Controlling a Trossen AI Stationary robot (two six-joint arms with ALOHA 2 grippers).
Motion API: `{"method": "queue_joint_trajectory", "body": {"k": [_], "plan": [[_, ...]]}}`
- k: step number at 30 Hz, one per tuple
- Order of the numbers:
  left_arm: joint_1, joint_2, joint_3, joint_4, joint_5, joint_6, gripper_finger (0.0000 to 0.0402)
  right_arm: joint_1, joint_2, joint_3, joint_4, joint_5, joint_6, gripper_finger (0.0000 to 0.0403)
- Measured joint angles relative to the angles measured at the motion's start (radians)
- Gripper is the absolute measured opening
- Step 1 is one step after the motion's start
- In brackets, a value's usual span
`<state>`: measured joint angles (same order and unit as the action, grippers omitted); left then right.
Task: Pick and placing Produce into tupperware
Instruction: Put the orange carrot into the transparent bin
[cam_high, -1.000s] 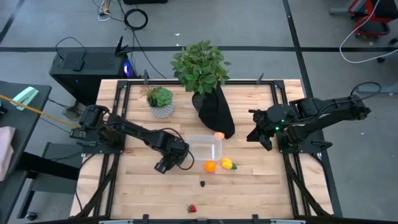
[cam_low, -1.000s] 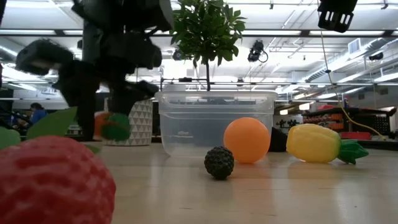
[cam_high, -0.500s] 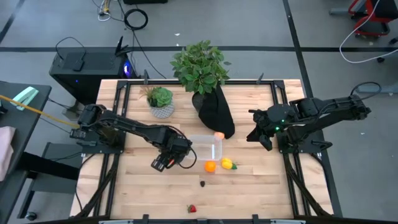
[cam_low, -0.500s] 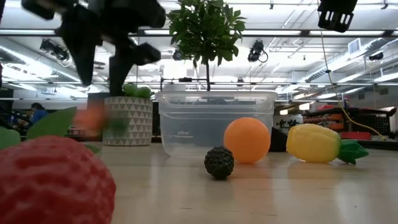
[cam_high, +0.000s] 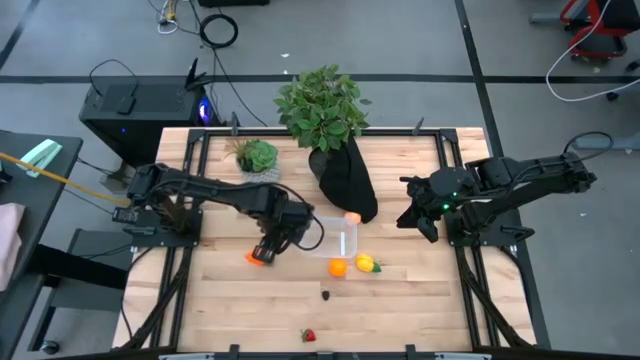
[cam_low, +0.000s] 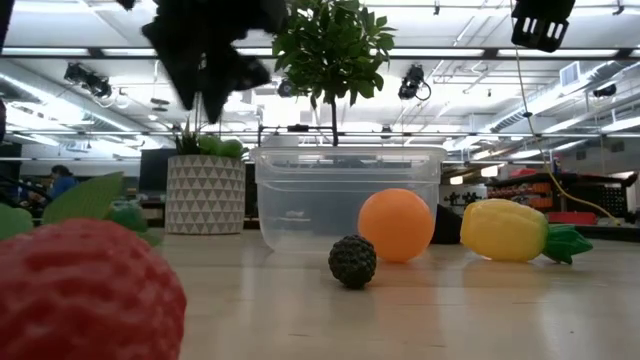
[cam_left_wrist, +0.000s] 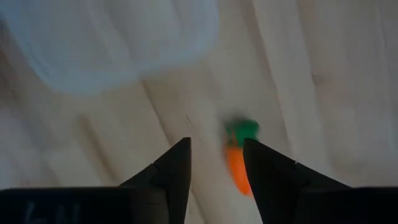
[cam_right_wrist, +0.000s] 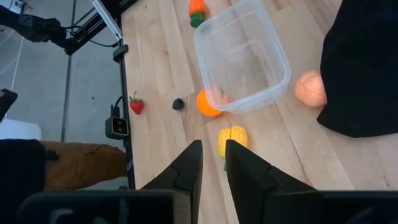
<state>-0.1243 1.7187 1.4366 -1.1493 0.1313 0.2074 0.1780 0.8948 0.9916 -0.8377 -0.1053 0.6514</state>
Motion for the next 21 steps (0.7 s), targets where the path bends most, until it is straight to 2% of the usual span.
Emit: {"method": "queue_joint_trajectory", "body": {"k": [7,12,14,19,21], "plan": [[0.003,0.000,-0.126,0.002,0.155,-0.114,0.0169,0.000,0.000,0.000,0.000,0.000,-0.025,0.0078],[-0.020,-0.002,-0.224,0.120,0.166,-0.198,0.0170,0.000,0.000,0.000,0.000,0.000,-0.027,0.0078],[-0.029,-0.012,-0.258,0.173,0.153,-0.222,0.0166,0.000,0.000,0.000,-0.001,0.000,-0.027,0.0078],[-0.044,-0.076,-0.330,0.268,0.003,-0.250,0.0157,0.000,0.000,0.000,0.000,0.000,-0.027,0.0078],[-0.044,-0.114,-0.363,0.284,-0.020,-0.249,0.0156,0.000,0.000,0.000,-0.001,0.000,-0.025,0.0078]]}}
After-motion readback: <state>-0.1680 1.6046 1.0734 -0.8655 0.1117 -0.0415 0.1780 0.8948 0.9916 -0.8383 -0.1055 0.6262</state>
